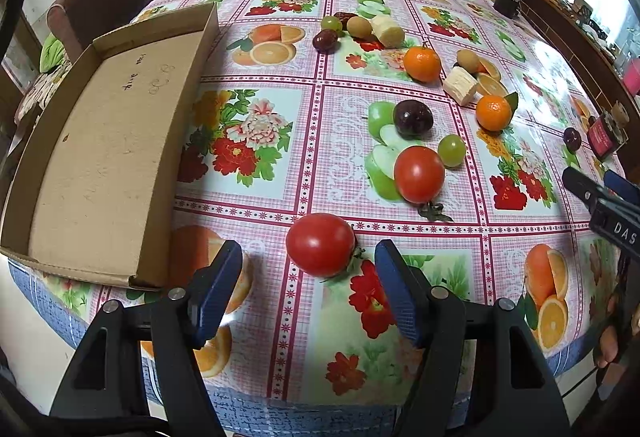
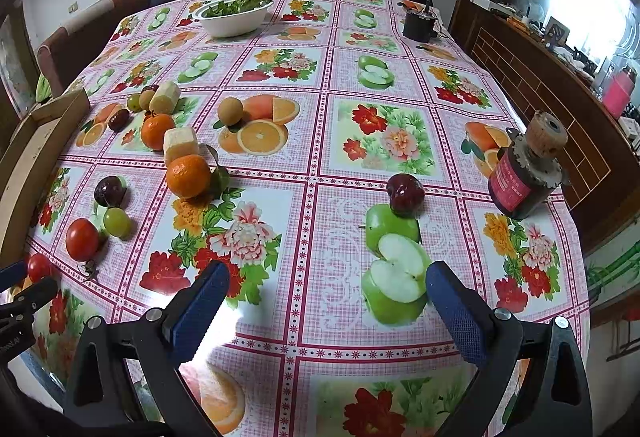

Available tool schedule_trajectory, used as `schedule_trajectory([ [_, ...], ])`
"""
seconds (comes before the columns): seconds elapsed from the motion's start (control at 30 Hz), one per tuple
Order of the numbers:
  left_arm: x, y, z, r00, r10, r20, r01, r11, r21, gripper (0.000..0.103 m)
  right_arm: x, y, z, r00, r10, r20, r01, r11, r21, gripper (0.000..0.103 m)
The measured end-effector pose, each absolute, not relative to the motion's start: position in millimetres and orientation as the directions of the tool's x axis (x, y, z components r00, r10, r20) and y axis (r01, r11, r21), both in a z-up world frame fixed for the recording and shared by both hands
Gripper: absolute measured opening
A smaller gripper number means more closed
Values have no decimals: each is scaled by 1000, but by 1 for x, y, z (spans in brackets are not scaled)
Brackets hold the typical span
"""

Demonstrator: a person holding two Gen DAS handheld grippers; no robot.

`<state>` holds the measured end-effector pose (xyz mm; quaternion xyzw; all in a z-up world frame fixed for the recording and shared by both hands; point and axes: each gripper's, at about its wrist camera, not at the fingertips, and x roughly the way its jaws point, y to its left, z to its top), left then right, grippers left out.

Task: Organize fruits
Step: 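Close left tool on red tomato while right tool closes on dark red plum, then carry tomato in left tool over cardboard box while right tool carries plum there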

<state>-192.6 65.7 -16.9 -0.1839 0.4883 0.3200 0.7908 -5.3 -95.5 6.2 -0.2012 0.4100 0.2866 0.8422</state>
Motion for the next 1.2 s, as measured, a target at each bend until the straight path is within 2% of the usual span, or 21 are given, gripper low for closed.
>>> schedule_trajectory([
  [0.17, -195, 66, -15, 332, 328, -884, -676, 737, 20, 68, 9, -106, 13, 464, 403, -789, -660, 751, -5, 96],
  [0.23, -196, 67, -15, 333, 324, -886, -674, 738, 17, 68, 21, -111, 12, 453, 412, -790, -647, 762, 26, 91],
  [0.3, -197, 67, -17, 334, 317, -887, -674, 738, 10, 68, 33, -115, 12, 429, 432, -793, -639, 766, 72, 80],
  [0.33, -197, 68, -18, 332, 314, -890, -674, 739, 9, 68, 38, -116, 13, 415, 448, -792, -638, 764, 98, 79],
  [0.53, -199, 73, -26, 326, 306, -894, -681, 732, 2, 68, 58, -112, 9, 430, 441, -788, -629, 772, 88, 77],
  [0.67, -198, 76, -27, 344, 319, -883, -681, 732, -1, 68, 70, -112, 3, 435, 423, -795, -617, 783, 79, 67],
  [0.7, -198, 76, -28, 346, 326, -880, -681, 732, 4, 67, 73, -113, 0, 430, 423, -798, -616, 783, 83, 63],
  [0.8, -197, 77, -27, 364, 332, -870, -673, 740, 1, 52, 82, -114, -10, 421, 406, -811, -603, 794, 85, 55],
  [0.83, -197, 77, -26, 379, 324, -867, -665, 747, -11, 39, 84, -115, -11, 420, 405, -812, -599, 796, 87, 54],
  [0.87, -196, 76, -26, 385, 321, -865, -660, 751, -15, 31, 84, -118, -10, 425, 412, -806, -598, 796, 92, 45],
  [0.9, -194, 75, -25, 377, 331, -865, -659, 752, 1, 31, 83, -121, -8, 433, 419, -798, -595, 798, 96, 35],
  [0.97, -192, 74, -24, 373, 337, -864, -653, 757, 13, 31, 81, -126, -2, 437, 440, -784, -597, 794, 112, 25],
  [1.2, -194, 70, -7, 392, 364, -845, -660, 751, 17, 31, 50, -118, 18, 372, 548, -749, -669, 718, 193, 25],
])
